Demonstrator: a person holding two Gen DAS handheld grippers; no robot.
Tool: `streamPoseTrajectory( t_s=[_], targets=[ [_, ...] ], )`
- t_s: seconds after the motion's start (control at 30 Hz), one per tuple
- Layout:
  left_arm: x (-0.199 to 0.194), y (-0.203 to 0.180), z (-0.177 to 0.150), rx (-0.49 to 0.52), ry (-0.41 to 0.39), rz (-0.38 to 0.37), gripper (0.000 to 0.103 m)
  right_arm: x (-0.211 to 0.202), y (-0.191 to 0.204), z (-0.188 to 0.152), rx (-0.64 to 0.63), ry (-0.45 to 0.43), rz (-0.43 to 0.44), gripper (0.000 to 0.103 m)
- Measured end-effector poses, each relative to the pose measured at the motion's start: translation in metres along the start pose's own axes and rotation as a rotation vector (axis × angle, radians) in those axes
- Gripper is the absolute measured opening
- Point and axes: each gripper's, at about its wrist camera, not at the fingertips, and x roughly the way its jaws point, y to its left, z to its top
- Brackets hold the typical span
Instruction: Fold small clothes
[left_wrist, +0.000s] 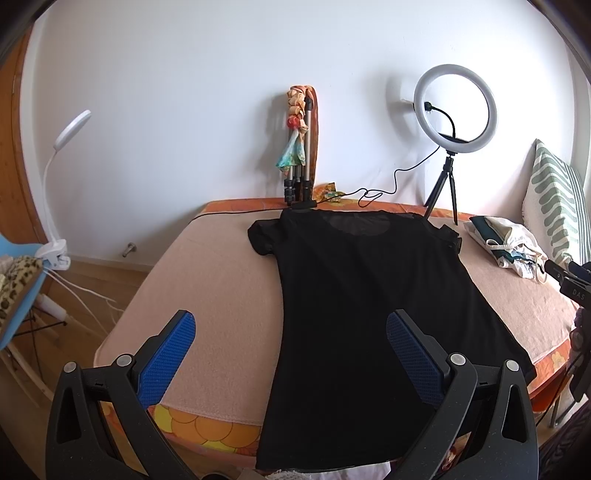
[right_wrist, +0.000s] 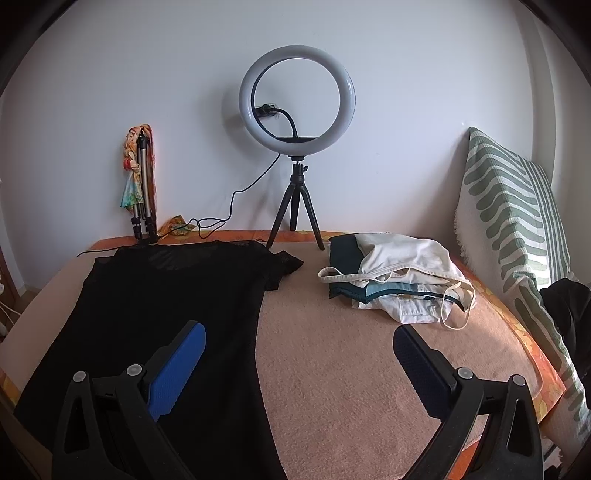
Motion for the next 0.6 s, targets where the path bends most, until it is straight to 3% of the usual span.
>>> streamPoseTrajectory(
  t_s=[0.37,0.47,0.6],
  targets=[
    [0.01,0.009,-0.001,-0.003,0.035,-0.001,0.103,-0.001,0.012,0.007,0.008,-0.015,0.024,0.103],
    [0.017,0.019,-0.008,-0.016,0.054,-0.011,0.103,-0.001,0.021,0.015,0.025,-0.021,0.061,0.103],
    [0.024,0.037,-0.021,-0.057,0.078,-0.047,0.103,-0.001,0.031,0.022,0.073,-0.028,0.18,0.101]
  ],
)
